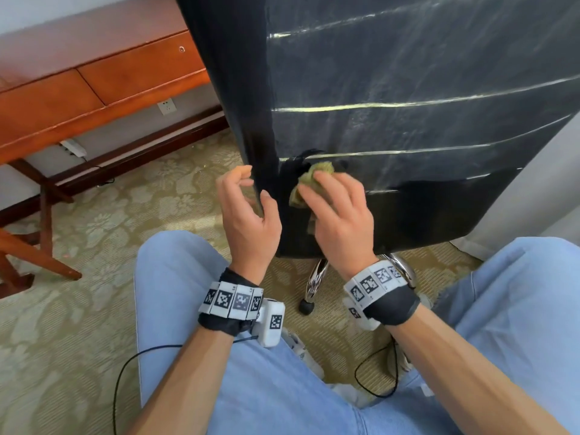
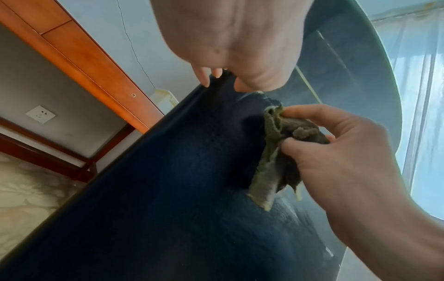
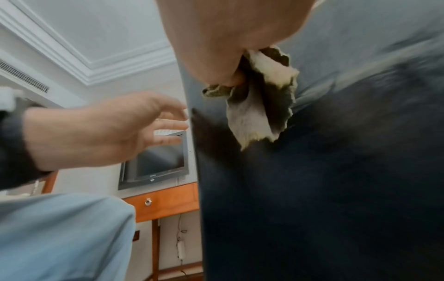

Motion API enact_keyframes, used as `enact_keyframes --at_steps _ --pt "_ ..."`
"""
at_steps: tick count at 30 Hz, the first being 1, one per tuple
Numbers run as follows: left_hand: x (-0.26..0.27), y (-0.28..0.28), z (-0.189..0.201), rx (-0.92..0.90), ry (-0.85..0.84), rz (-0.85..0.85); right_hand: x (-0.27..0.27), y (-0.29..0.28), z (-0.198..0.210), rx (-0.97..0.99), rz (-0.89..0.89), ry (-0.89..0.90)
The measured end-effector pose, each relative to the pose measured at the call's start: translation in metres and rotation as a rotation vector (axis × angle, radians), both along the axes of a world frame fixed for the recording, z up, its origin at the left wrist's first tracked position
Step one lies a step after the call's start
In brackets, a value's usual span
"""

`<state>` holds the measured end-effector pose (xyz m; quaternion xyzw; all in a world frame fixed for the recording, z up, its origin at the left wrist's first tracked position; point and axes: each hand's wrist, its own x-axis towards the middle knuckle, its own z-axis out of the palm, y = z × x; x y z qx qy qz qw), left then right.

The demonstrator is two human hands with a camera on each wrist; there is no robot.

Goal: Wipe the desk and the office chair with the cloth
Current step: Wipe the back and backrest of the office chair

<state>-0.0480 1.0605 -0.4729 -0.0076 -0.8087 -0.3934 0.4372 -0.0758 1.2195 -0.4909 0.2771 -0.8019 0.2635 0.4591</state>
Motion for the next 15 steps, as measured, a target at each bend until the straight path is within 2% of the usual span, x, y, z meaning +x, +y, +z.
enact_keyframes --at_steps 3,6,8,10,12,15 --pt "-0.002 0.006 0.001 0.001 -0.011 0.000 -0.013 0.015 0.001 0.015 -0.053 0.043" --pt "-0.004 0.012 0.002 0.004 -0.018 0.007 -0.016 0.025 -0.034 0.191 -0.060 0.050" --pt "-0.006 0.014 0.001 0.014 -0.029 0.019 -0.012 0.028 -0.060 0.314 -0.049 -0.004" --pt "-0.005 0.015 0.001 0.024 -0.043 0.032 -0.007 0.029 -0.072 0.351 -0.015 -0.086" --pt "-0.004 0.017 0.000 0.029 -0.051 0.041 -0.003 0.026 -0.059 0.293 0.021 -0.111" --pt "-0.004 0.019 0.002 0.030 -0.048 0.052 0.000 0.022 -0.013 0.087 0.016 0.031"
